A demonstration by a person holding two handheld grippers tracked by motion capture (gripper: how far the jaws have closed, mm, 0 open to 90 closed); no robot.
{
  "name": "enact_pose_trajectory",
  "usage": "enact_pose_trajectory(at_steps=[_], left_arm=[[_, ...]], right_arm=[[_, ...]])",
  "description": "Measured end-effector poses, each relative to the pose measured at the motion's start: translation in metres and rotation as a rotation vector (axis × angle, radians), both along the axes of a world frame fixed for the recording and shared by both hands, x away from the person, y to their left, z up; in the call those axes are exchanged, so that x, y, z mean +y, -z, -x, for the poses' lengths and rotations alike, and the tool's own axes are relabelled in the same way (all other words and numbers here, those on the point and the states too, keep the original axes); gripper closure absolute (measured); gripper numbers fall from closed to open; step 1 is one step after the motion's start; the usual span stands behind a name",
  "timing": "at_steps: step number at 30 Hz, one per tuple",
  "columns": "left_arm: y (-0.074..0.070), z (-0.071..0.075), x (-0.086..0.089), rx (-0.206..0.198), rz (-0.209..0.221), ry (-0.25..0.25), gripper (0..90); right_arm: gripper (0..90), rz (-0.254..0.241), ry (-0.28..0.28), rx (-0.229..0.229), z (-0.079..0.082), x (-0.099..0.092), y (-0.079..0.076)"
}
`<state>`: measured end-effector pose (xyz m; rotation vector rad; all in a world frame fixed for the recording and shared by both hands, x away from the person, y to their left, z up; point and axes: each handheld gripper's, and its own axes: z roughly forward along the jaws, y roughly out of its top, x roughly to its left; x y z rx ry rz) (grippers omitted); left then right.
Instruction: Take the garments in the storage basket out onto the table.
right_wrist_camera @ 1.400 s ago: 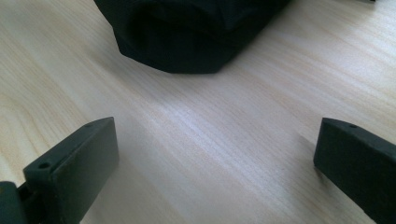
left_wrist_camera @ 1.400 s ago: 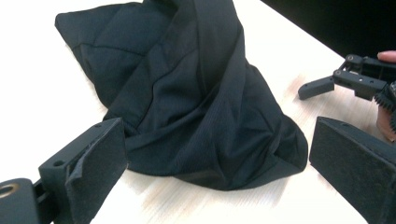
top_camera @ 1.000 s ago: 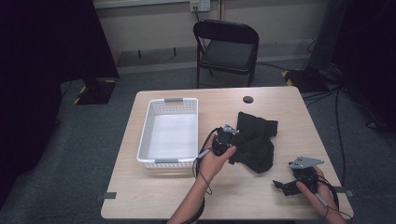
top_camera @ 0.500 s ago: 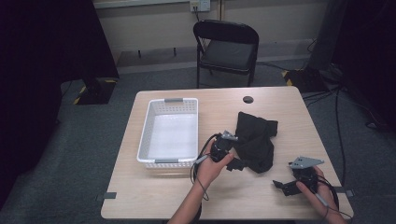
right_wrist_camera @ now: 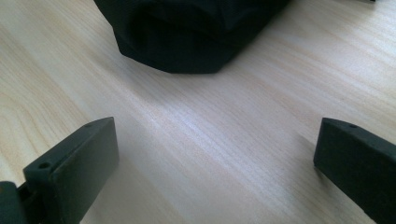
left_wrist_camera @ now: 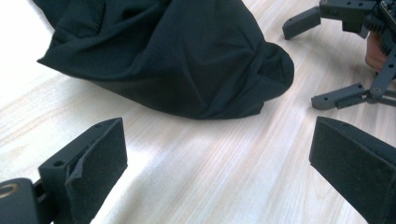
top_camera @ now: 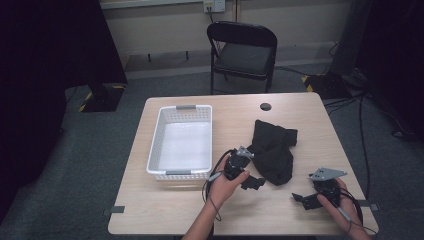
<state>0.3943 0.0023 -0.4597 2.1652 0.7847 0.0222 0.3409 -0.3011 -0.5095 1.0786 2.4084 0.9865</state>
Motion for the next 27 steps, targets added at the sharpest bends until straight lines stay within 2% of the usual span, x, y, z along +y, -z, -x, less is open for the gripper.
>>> enact_pose_trajectory(at_steps=[27], left_arm=[[0.01, 0.016, 0.029, 0.016, 0.001, 0.032, 3.5]], right_arm=[[0.0, -0.001, 0.0, 0.0, 0.0, 0.0, 0.0]])
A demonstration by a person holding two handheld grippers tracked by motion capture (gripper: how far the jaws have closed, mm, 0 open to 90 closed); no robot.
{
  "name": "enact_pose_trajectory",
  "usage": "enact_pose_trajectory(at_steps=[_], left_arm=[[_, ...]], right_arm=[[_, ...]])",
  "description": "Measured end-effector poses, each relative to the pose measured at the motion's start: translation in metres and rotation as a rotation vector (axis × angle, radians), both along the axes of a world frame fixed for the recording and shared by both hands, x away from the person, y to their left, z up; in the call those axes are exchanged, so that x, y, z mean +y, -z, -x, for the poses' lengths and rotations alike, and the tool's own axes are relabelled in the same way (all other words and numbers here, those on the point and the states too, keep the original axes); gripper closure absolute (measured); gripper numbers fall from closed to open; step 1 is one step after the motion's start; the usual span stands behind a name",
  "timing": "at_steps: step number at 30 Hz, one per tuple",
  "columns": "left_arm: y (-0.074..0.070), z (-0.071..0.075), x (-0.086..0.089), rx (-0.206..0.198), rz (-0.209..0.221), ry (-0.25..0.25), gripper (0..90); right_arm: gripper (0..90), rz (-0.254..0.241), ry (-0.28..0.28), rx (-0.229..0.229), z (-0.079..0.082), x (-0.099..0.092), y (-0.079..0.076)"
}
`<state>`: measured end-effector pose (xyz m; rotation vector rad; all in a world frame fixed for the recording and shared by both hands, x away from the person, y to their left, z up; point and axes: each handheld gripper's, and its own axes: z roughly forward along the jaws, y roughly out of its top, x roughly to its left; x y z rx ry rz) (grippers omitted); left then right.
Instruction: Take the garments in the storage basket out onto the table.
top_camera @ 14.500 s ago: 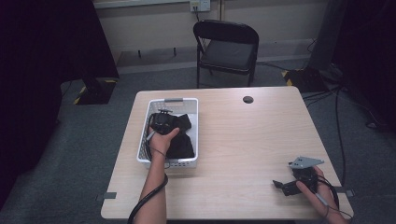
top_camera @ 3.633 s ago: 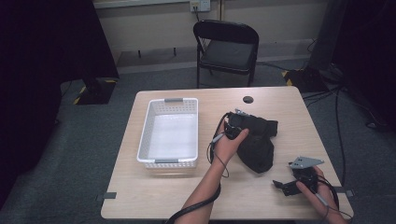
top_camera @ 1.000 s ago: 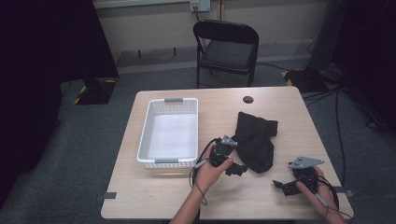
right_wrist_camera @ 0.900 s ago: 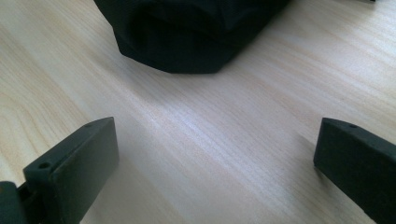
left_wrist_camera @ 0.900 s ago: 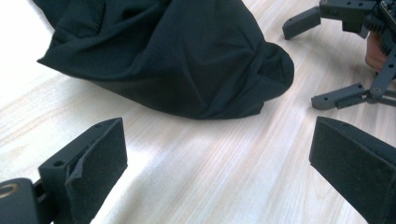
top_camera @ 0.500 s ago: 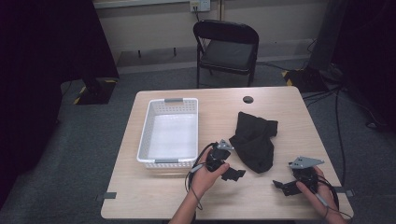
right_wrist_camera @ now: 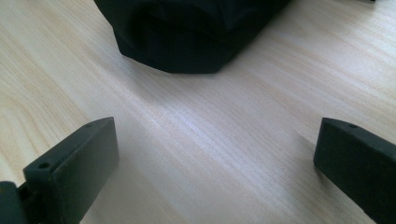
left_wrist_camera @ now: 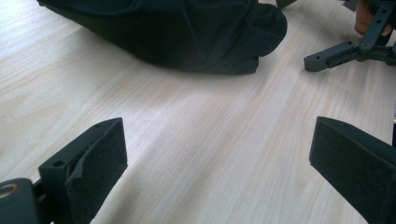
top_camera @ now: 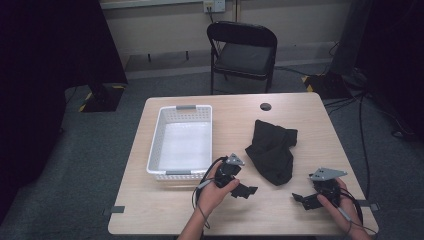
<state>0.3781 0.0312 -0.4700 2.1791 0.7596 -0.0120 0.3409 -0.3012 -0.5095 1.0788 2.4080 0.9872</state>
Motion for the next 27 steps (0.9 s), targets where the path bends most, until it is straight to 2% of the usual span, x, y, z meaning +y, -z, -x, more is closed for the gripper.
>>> enact_pose_trajectory(at_steps=[5, 12, 19, 27], left_arm=[[0.003, 0.002, 0.006, 0.005, -0.017, 0.006, 3.5], [0.005, 0.005, 0.014, 0.014, -0.021, 0.014, 3.8], [0.007, 0.008, 0.023, 0.019, -0.005, 0.0, 4.1], [0.005, 0.015, 0.028, 0.009, -0.002, 0.013, 4.2]], right_arm=[[0.0, 0.0, 0.0, 0.0, 0.0, 0.0, 0.0], [0.0, 0.0, 0.0, 0.0, 0.0, 0.0, 0.0], [0.0, 0.0, 0.0, 0.0, 0.0, 0.0, 0.0], [0.0, 0.0, 0.0, 0.0, 0.0, 0.0, 0.0]])
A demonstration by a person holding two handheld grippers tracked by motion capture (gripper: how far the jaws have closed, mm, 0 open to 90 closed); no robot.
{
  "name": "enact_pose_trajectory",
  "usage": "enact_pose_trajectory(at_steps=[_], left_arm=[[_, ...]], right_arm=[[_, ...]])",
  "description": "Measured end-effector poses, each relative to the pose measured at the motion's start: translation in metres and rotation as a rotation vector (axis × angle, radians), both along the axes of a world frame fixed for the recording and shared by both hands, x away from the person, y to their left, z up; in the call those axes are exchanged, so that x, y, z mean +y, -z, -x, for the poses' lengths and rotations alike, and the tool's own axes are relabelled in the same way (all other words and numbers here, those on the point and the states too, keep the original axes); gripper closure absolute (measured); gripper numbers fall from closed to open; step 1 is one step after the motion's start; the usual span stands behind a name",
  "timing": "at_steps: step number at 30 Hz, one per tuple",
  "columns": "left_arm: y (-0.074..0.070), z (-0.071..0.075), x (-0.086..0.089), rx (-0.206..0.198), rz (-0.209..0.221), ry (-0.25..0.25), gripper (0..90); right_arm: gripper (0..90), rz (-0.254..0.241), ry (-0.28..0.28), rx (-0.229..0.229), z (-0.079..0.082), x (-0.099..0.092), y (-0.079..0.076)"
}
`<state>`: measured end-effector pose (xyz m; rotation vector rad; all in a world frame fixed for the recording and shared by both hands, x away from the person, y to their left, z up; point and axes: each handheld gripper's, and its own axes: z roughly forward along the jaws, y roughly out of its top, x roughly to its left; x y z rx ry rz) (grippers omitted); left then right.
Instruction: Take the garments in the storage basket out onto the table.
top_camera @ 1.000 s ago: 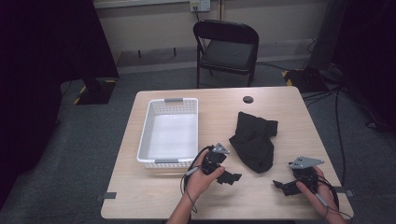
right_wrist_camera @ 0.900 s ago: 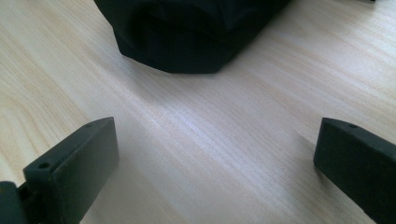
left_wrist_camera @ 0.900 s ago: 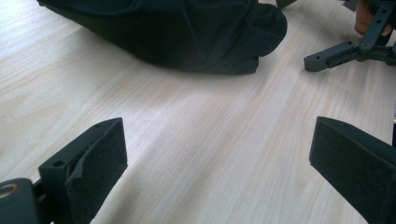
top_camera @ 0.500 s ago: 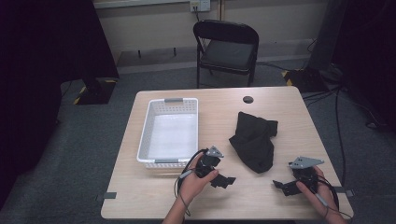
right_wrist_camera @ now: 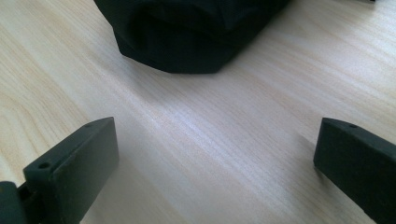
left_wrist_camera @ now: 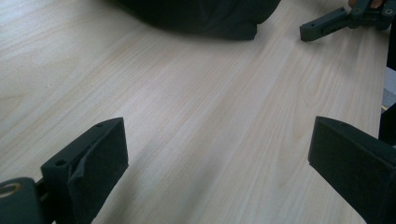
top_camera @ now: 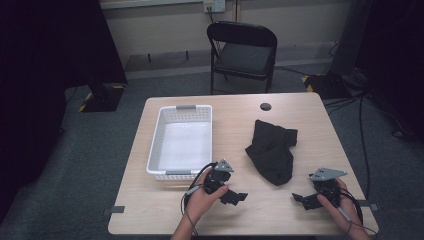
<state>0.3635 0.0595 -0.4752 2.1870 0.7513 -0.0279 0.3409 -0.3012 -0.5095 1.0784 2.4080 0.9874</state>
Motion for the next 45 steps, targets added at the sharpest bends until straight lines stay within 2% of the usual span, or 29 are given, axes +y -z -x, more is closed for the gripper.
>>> enact_pose_trajectory(at_steps=[7, 9, 10, 23, 34, 39, 45], left_arm=[[-0.002, 0.006, 0.005, 0.0, 0.006, 0.026, 4.1], [-0.003, 0.008, 0.007, 0.002, 0.018, 0.031, 3.9], [-0.002, 0.011, 0.009, 0.006, 0.012, 0.047, 3.8], [-0.001, 0.021, 0.022, 0.019, 0.009, 0.066, 3.8], [0.002, 0.022, 0.04, 0.009, -0.013, 0.032, 3.8], [0.002, 0.023, 0.044, 0.004, -0.018, 0.042, 3.8], [0.004, 0.023, 0.05, 0.007, -0.027, 0.031, 3.8]], right_arm=[[0.0, 0.0, 0.0, 0.0, 0.0, 0.0, 0.0], [0.0, 0.0, 0.0, 0.0, 0.0, 0.0, 0.0], [0.0, 0.0, 0.0, 0.0, 0.0, 0.0, 0.0], [0.0, 0.0, 0.0, 0.0, 0.0, 0.0, 0.0], [0.0, 0.0, 0.0, 0.0, 0.0, 0.0, 0.0], [0.0, 0.0, 0.0, 0.0, 0.0, 0.0, 0.0], [0.0, 0.0, 0.0, 0.0, 0.0, 0.0, 0.0]])
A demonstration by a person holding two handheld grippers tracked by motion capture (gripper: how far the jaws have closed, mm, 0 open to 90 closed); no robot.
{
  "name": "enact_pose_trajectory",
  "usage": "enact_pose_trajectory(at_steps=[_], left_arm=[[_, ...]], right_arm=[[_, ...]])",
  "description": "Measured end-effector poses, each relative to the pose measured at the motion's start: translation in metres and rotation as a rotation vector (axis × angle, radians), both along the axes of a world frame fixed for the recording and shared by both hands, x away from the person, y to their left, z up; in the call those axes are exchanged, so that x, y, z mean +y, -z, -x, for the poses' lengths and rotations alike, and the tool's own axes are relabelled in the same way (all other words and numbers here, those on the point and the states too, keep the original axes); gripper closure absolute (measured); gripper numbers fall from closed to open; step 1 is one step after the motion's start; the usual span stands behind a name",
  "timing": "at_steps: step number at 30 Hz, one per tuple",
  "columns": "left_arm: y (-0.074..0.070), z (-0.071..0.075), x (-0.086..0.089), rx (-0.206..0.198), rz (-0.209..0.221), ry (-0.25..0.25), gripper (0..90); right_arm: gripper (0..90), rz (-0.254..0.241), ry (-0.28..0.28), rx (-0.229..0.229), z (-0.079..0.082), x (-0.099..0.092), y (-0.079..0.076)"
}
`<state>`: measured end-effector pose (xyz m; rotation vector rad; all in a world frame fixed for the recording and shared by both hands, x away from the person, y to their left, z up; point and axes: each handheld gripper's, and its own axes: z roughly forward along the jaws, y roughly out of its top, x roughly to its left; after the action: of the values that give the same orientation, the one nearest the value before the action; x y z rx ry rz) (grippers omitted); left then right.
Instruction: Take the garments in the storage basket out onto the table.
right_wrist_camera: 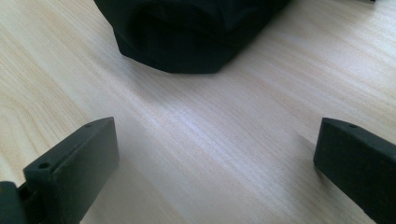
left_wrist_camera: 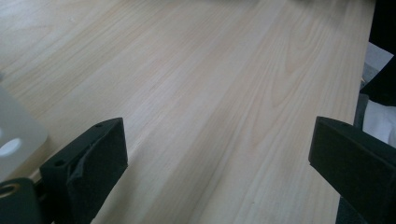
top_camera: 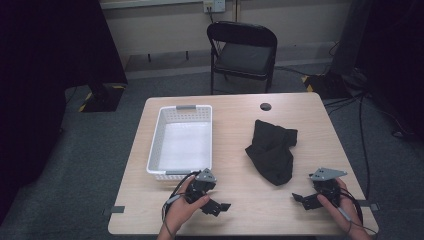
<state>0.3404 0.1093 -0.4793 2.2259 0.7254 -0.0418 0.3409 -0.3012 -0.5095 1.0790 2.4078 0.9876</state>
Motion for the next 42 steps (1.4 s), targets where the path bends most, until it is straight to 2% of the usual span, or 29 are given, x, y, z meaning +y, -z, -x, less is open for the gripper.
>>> enact_pose_trajectory(at_steps=[7, 12, 34, 42], left_arm=[[0.001, 0.001, 0.005, 0.008, -0.01, 0.007, 3.8], [0.002, 0.002, 0.011, 0.0, -0.018, -0.006, 3.8], [-0.001, -0.001, 0.048, -0.007, 0.024, -0.106, 3.8], [0.0, -0.002, 0.054, 0.003, 0.031, -0.114, 3.8]], right_arm=[[0.0, 0.0, 0.0, 0.0, 0.0, 0.0, 0.0], [0.0, 0.0, 0.0, 0.0, 0.0, 0.0, 0.0], [0.0, 0.0, -0.006, -0.001, 0.0, -0.001, 0.0], [0.0, 0.0, -0.006, -0.001, 0.0, -0.001, 0.0]])
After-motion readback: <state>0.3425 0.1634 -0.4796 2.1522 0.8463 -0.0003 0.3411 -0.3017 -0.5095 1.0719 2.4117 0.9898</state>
